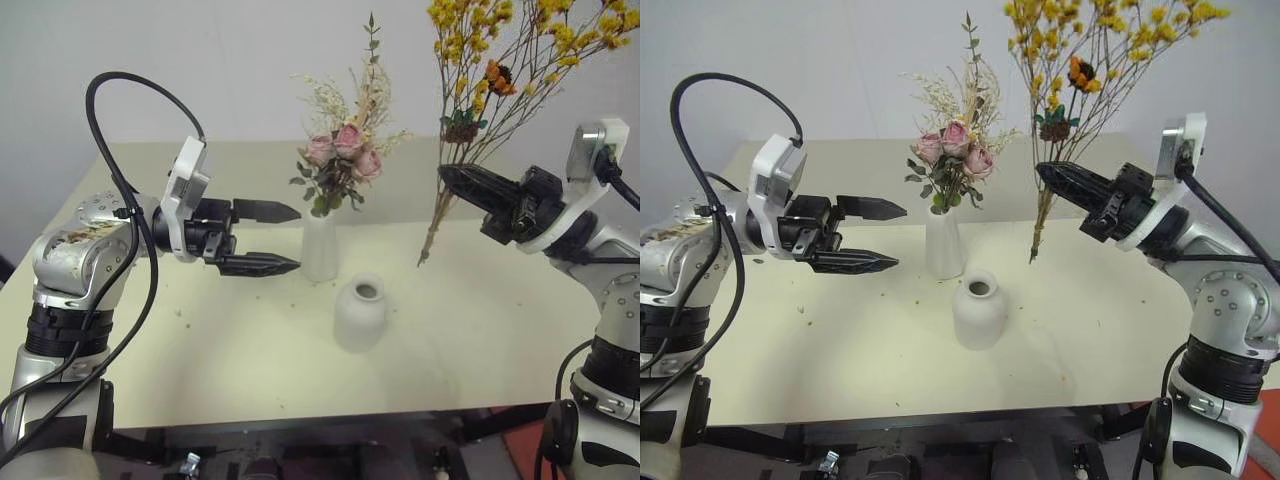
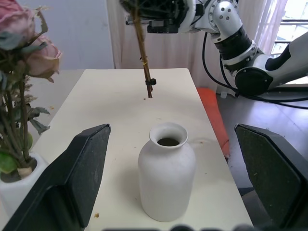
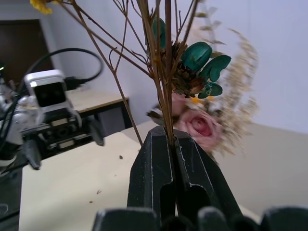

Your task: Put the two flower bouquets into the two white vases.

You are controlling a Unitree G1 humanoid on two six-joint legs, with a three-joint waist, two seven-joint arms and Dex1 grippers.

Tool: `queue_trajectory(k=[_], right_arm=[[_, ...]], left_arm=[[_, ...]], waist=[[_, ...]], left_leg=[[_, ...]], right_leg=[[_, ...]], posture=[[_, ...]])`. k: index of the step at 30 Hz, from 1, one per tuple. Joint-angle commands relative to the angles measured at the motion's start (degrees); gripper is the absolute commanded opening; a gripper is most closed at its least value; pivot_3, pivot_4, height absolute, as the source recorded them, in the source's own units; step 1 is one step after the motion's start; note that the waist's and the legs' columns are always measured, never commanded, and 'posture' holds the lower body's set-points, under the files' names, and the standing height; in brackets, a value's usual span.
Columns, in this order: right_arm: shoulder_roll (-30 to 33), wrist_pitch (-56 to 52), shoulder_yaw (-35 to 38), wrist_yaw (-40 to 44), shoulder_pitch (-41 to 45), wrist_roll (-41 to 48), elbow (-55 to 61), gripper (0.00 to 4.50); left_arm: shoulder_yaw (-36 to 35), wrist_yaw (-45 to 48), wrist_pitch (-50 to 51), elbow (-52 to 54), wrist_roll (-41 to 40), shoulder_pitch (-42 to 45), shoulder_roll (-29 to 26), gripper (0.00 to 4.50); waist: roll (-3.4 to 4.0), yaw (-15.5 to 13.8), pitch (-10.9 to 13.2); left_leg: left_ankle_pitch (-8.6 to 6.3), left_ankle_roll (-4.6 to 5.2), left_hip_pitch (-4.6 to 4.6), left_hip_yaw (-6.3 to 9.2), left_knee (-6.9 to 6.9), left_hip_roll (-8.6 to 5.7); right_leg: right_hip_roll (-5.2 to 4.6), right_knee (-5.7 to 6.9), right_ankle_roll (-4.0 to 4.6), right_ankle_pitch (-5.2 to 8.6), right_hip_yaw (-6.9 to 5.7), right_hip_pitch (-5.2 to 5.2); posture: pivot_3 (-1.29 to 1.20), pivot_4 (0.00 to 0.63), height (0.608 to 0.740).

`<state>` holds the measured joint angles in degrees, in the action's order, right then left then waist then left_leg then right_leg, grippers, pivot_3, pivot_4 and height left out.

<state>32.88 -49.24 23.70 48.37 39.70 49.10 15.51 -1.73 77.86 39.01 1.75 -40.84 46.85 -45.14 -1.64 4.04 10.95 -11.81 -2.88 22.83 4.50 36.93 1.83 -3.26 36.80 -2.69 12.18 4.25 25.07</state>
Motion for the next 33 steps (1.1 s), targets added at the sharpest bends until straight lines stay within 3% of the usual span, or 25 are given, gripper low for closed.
queue_trajectory(k=[1,11,33], right_arm=[[-0.8,2.8,-1.4,-0.4,1.7,2.7,2.4,0.02],[-4.1,5.1,-5.8,-2.8,2.4,5.5,4.5,0.02],[-4.3,6.6,-12.4,-1.9,-2.8,2.5,2.0,0.02]], left_arm=[[-2.4,1.2,1.5,0.5,-1.9,1.2,-1.9,4.50],[-4.5,3.6,0.8,0.6,-1.7,-1.6,-6.7,4.50],[-4.5,3.2,1.9,2.2,-2.8,-2.6,-7.0,4.50]], waist=[[0.00,0.0,0.0],[0.01,-0.1,0.0],[0.01,-0.1,0.0]], left_leg=[[0.00,0.00,0.01,0.00,0.00,0.00],[0.00,0.00,0.02,0.01,0.00,0.01],[0.00,0.00,0.02,0.01,0.00,0.01]], right_leg=[[0.00,-0.01,0.00,0.00,0.00,0.00],[0.00,0.00,0.01,0.00,-0.01,0.02],[0.00,-0.01,0.01,0.01,-0.02,0.02]], posture=[[0.00,0.150,0.740],[0.00,0.150,0.740],[0.00,0.150,0.740]])
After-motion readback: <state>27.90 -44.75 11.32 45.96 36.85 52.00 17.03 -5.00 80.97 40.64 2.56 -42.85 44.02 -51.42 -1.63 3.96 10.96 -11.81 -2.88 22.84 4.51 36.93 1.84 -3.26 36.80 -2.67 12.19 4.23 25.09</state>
